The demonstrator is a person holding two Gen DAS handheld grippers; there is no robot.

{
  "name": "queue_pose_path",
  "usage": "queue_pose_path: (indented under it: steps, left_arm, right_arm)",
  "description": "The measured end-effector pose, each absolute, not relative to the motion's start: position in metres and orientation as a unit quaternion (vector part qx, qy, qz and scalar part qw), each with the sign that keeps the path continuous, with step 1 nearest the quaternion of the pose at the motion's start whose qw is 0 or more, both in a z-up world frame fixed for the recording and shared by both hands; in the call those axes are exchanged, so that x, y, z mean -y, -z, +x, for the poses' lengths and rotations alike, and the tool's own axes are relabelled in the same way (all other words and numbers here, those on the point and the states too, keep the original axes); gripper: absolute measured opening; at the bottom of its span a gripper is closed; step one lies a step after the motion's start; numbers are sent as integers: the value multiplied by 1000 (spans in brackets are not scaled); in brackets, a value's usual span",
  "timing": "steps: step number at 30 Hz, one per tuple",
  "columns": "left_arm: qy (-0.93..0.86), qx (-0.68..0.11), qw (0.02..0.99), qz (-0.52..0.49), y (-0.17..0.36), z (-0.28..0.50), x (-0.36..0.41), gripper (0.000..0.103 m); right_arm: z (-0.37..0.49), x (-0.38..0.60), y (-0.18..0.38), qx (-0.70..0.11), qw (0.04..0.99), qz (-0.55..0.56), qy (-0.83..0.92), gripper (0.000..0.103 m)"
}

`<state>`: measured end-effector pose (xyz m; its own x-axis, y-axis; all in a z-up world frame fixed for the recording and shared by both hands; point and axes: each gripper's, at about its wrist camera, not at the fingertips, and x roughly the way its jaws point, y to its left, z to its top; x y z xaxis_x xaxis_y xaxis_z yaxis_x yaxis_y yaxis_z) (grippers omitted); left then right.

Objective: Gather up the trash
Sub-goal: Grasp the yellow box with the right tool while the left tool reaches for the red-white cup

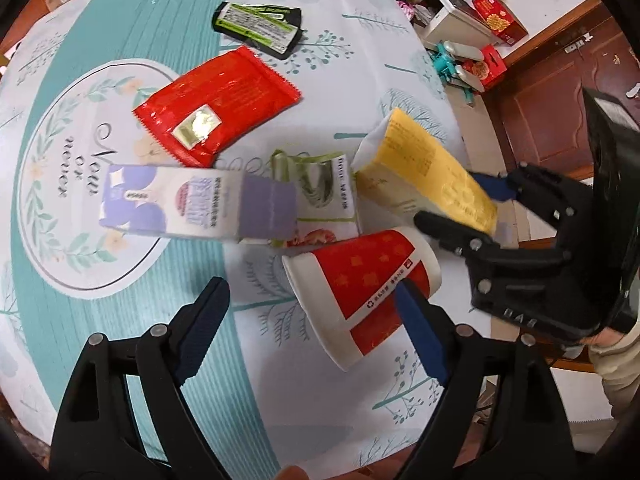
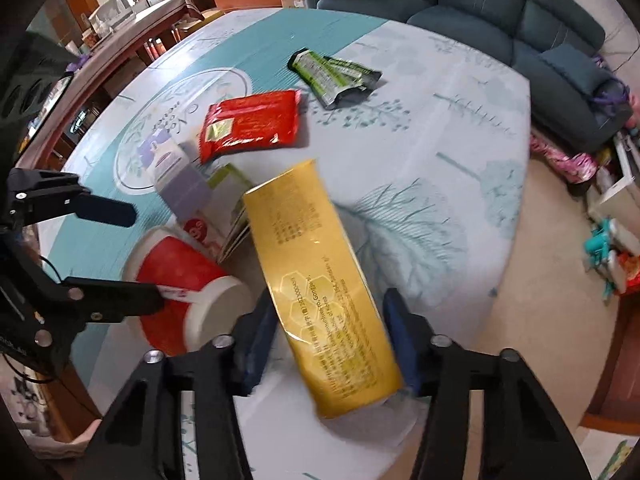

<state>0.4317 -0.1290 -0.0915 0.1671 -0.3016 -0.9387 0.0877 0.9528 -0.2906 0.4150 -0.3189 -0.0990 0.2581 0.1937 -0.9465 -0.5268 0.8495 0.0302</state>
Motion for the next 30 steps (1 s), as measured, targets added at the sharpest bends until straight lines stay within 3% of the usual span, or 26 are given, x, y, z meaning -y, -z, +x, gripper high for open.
queue_pose_path:
  steps: [15, 17, 18, 21, 22, 23, 28, 30]
  left_arm:
    - [161, -628, 746, -152, 115, 428, 154, 84]
    - [163, -622, 748, -162, 115, 425, 154, 75]
    - [168, -618, 749, -169, 114, 423, 155, 62]
    - [167, -611, 757, -163, 108, 416, 160, 42]
    - [170, -609, 758, -159, 104, 413, 159, 24]
    - [171, -612, 757, -154, 103, 410, 161, 16]
    - [161, -611, 761, -149, 91, 387, 151, 4]
    - [157, -609, 762, -152, 85, 379, 148, 4]
  right_arm:
    - [383, 326, 95, -558, 795, -91, -219, 45]
    - [379, 326, 95, -557, 796, -86, -221, 45]
    - [377, 325, 95, -558, 796, -83, -221, 45]
    - [372, 322, 94, -560, 795, -78, -222, 45]
    - [369, 322, 94, -561, 793, -69, -225, 45]
    - [368, 322, 94, -564, 791, -62, -228, 44]
    - [350, 318, 85, -562, 794, -34, -229, 44]
    - [343, 316, 79, -559, 797, -24, -227, 44]
